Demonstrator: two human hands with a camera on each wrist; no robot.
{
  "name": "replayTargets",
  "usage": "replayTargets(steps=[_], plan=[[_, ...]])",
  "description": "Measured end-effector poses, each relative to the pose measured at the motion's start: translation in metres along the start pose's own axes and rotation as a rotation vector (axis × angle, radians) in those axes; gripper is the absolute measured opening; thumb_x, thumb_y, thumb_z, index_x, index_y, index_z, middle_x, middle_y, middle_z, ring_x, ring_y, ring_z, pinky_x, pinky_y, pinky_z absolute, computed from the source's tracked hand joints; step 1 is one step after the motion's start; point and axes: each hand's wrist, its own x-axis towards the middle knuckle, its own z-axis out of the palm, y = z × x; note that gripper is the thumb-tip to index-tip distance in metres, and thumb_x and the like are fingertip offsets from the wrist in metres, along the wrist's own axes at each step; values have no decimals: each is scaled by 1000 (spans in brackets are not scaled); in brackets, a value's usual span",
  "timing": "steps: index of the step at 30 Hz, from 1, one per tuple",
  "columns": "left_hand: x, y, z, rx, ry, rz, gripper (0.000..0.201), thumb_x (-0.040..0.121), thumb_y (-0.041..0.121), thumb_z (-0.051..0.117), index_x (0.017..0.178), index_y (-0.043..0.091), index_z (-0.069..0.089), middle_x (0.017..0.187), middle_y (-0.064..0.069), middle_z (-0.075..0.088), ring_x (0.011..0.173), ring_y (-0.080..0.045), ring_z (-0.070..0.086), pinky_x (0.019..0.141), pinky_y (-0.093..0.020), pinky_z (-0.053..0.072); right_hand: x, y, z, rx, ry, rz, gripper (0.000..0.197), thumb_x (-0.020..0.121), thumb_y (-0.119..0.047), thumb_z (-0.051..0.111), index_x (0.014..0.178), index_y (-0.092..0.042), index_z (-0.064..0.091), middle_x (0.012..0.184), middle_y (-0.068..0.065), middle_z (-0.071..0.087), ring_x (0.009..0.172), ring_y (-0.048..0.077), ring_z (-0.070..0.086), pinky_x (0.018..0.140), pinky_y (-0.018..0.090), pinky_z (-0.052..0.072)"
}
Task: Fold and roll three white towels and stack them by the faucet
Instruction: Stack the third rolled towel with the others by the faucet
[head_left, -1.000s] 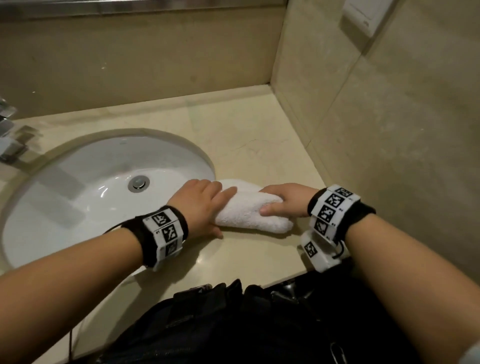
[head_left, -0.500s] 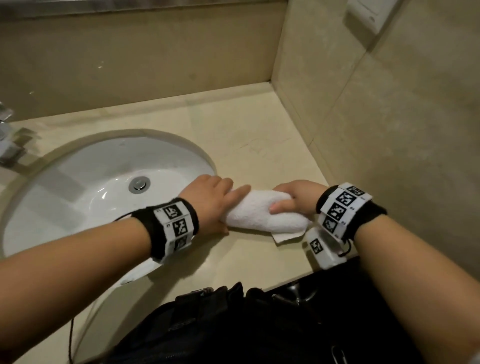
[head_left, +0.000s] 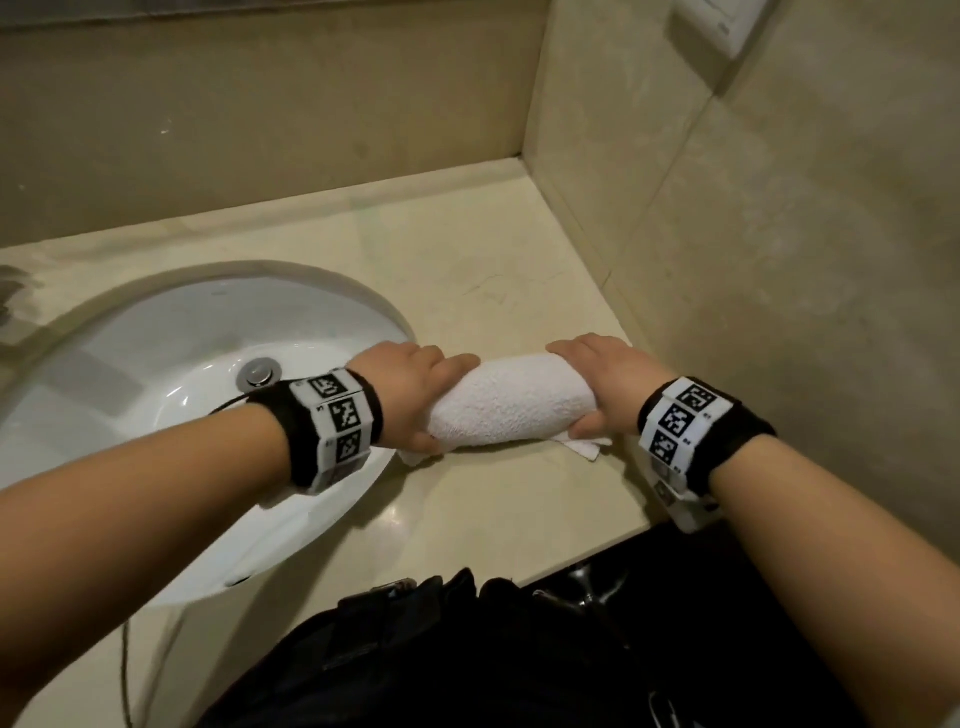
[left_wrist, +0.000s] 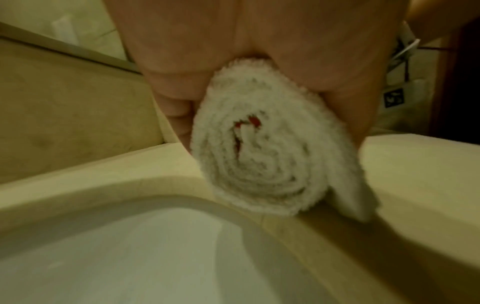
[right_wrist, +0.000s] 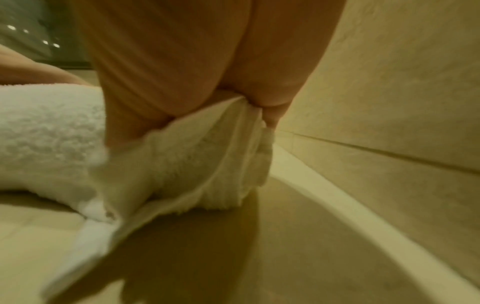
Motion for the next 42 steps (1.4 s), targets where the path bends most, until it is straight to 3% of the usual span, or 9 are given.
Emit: replayTargets(steps=[6, 9, 14, 19, 24, 29, 32, 36, 42], plan=[[6, -6, -6, -202, -58, -72, 82, 60, 50, 69, 127, 34, 26, 108, 3, 58, 96, -19, 56, 83, -37, 50, -11, 12, 8, 153, 40, 83, 87, 59, -27, 74, 134, -26, 30, 131, 4, 40, 110, 25, 51, 90, 37, 46], [5, 0, -4, -141, -36, -132, 78, 57, 50, 69, 123, 31, 32, 107, 3, 58, 94, -20, 56, 82, -36, 50, -16, 14, 19, 217, 130, 127, 82, 59, -19, 72, 131, -26, 34, 130, 3, 41, 108, 26, 52, 87, 36, 47], [-7, 33, 4, 2, 95, -242, 67, 67, 42, 65, 122, 19, 34, 109, -6, 55, 94, -26, 53, 82, -37, 45, -20, 8, 25, 250, 178, 137, 75, 58, -19, 73, 124, -26, 36, 122, 4, 46, 102, 26, 53, 81, 36, 48], [-48, 33, 8, -61, 93, -366, 62, 70, 42, 64, 120, 20, 34, 109, -5, 54, 96, -25, 53, 83, -36, 45, -17, -19, 14, 247, 148, 26, 70, 60, -26, 74, 121, -27, 37, 116, 2, 49, 97, 22, 54, 79, 35, 48], [-126, 4, 17, -25, 166, -527, 58, 74, 34, 60, 123, 16, 36, 122, -8, 52, 106, -28, 51, 88, -39, 45, 3, -92, 5, 205, 181, -161, 63, 63, -19, 65, 119, -24, 39, 112, 4, 50, 94, 25, 55, 70, 31, 46], [-212, -50, 30, -41, 170, -677, 70, 71, 44, 61, 130, 17, 33, 122, -8, 53, 106, -30, 52, 89, -37, 44, 41, -190, -6, 185, 181, -337, 66, 65, -24, 67, 124, -24, 38, 117, 4, 50, 98, 24, 54, 74, 29, 43], [-264, -97, 44, -53, 149, -747, 70, 69, 47, 61, 127, 15, 38, 120, -9, 55, 106, -30, 53, 88, -37, 44, 76, -261, -4, 190, 167, -409, 63, 66, -26, 68, 122, -25, 39, 115, 4, 51, 95, 24, 55, 75, 34, 48], [-326, -172, 64, -52, 88, -801, 66, 68, 44, 63, 124, 18, 39, 116, -6, 56, 103, -28, 55, 86, -37, 45, 124, -358, 11, 229, 135, -451, 60, 66, -26, 67, 119, -25, 40, 111, 4, 52, 92, 24, 55, 69, 29, 42], [-413, -289, 94, -25, 41, -870, 57, 72, 34, 64, 122, 16, 44, 118, -7, 57, 107, -27, 55, 89, -39, 44, 187, -503, 25, 266, 92, -471, 62, 67, -25, 68, 121, -24, 38, 116, 5, 50, 95, 24, 55, 74, 29, 44]])
